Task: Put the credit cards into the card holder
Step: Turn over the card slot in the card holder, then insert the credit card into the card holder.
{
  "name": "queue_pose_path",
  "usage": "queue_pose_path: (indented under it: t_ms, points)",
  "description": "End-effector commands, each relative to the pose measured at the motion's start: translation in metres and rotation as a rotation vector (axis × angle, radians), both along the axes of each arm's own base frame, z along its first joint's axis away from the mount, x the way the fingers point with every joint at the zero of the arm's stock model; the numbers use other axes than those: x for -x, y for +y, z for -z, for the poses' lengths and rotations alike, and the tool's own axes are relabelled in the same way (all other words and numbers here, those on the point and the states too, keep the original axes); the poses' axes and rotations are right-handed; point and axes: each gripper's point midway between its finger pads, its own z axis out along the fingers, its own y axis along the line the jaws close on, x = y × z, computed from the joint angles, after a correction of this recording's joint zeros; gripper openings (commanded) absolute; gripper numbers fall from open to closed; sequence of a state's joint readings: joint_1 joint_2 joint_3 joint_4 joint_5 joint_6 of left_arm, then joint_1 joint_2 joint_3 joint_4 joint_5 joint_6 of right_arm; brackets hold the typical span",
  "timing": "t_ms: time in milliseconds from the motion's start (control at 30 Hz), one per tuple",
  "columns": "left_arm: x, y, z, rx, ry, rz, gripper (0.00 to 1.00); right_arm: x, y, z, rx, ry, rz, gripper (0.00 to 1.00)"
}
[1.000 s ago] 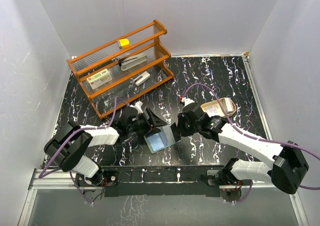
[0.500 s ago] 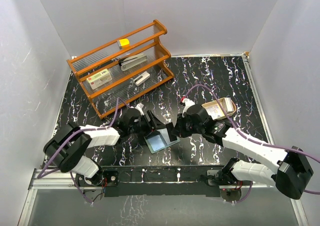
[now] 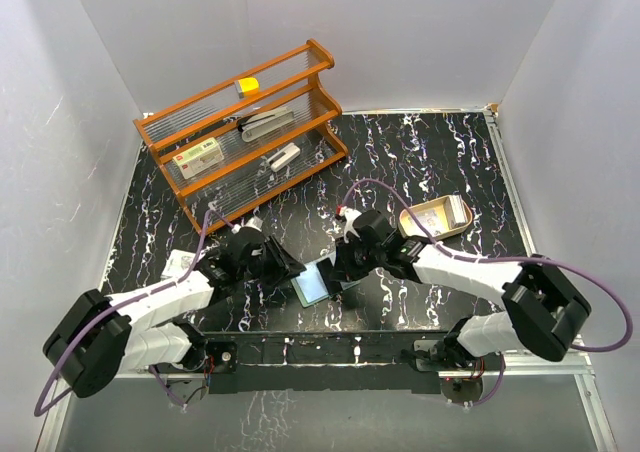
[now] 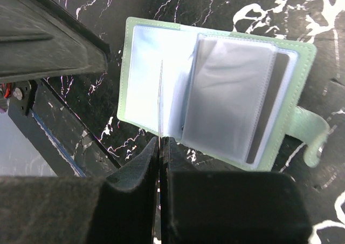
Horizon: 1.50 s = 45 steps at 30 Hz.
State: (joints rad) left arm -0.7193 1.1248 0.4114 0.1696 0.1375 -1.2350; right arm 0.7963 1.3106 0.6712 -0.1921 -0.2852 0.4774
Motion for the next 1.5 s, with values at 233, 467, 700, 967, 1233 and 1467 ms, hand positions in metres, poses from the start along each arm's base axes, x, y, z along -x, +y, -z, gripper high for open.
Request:
queue_pose_path:
  t_ms: [233,467,700,967,1233,1467]
  points:
    - [0.012,0.013,0.05,-0.178,0.108,0.062,0.05,-0.014,0.005,0.017,0.033,-0.026,-0.066,0.0]
    - [0.02,0.028,0.074,-0.266,0.142,0.063,0.05,-0.022,0.0,0.016,0.024,0.042,-0.068,0.0]
    - [0.02,0.035,0.082,-0.312,0.139,0.065,0.05,-0.021,0.005,0.001,0.0,0.108,-0.121,0.0]
    - [0.015,0.044,0.084,-0.32,0.15,0.045,0.05,-0.033,0.012,-0.01,-0.007,0.077,-0.124,0.0]
    - [0.01,0.051,0.084,-0.313,0.156,0.028,0.05,-0.039,0.019,0.015,0.026,0.117,-0.154,0.0]
    - [0.007,0.053,0.084,-0.325,0.159,0.033,0.05,-0.043,0.015,0.025,0.07,0.136,-0.182,0.0]
